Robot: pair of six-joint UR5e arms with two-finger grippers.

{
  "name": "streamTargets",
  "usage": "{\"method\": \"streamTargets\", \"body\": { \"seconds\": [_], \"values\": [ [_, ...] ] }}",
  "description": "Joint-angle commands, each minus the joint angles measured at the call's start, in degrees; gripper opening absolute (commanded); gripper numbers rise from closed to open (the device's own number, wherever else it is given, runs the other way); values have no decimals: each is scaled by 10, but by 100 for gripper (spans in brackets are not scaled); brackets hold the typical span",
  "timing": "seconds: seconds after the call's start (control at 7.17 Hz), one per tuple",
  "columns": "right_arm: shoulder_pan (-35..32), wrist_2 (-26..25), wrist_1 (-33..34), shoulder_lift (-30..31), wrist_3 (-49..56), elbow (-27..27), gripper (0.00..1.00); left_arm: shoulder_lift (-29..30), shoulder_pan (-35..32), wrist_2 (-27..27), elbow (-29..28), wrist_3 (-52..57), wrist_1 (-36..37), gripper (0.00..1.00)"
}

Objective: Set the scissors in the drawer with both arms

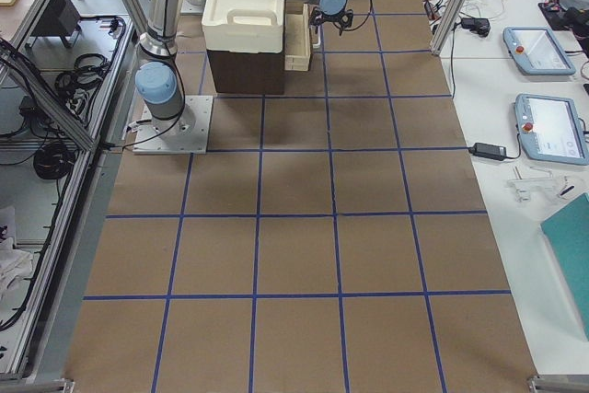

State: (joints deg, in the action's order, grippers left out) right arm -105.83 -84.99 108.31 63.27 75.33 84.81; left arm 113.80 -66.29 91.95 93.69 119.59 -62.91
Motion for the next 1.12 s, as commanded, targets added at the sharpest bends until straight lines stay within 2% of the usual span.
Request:
{"method": "streamTargets", "body": {
  "seconds": [0.0, 0.98],
  "values": [
    [2, 0, 11, -19, 1, -23, 100, 0, -1, -1, 0, -9, 0, 0],
    [17, 2, 11, -46, -2, -72, 100, 1, -9, -2, 0, -9, 0, 0]
  ]
}}
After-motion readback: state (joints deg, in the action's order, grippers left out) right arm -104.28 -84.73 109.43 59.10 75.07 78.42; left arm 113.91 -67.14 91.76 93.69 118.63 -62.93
